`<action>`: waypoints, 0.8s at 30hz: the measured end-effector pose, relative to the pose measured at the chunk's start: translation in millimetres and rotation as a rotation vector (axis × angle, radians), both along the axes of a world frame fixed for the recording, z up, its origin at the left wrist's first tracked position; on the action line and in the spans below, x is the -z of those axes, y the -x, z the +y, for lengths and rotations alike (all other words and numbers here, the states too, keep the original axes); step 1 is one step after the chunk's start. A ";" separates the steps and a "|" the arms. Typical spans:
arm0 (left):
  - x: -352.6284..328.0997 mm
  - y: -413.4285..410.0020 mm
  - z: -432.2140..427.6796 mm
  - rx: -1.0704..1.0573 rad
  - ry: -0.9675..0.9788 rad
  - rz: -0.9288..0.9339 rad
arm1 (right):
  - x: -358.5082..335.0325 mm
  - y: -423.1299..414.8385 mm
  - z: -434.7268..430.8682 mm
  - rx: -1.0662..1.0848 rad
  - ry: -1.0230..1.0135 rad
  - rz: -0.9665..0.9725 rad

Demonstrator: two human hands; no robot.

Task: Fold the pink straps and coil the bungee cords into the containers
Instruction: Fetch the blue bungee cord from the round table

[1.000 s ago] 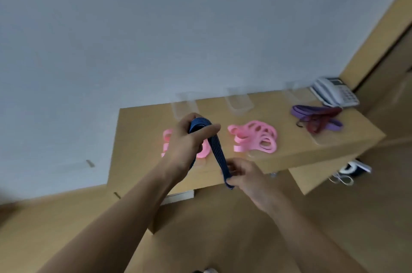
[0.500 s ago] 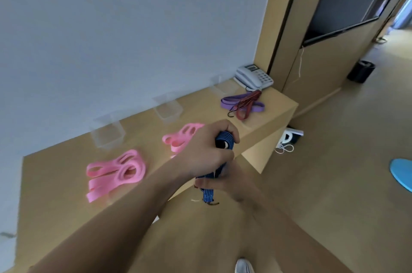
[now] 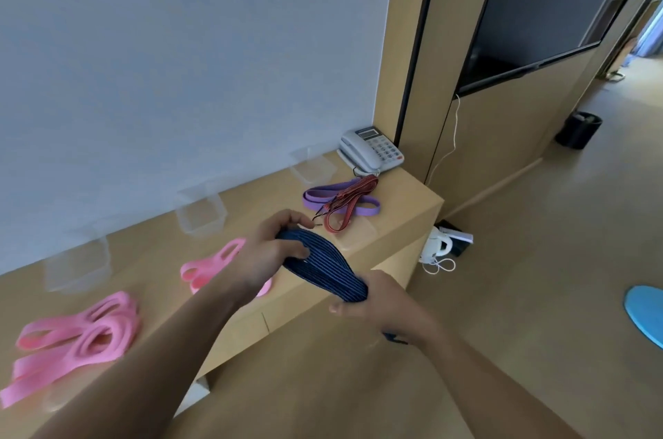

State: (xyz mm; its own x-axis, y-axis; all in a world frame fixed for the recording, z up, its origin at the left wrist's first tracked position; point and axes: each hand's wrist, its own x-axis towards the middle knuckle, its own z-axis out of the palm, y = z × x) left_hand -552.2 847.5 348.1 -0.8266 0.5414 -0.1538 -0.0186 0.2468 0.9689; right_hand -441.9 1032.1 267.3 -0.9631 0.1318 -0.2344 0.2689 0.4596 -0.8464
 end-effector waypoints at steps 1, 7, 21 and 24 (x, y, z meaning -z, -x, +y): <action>9.6 6.9 4.5 0.001 0.024 -0.009 | -0.8 6.0 14.4 -0.013 -0.036 -0.011; 64.6 44.7 25.9 0.002 0.180 0.036 | 0.1 59.5 77.7 -0.164 -0.432 -0.067; 123.1 175.8 59.2 -0.061 0.462 0.301 | 47.2 242.3 142.8 -0.400 -0.952 -0.020; 130.3 195.6 63.0 -0.067 0.478 0.283 | 54.9 275.6 147.4 -0.439 -1.113 0.002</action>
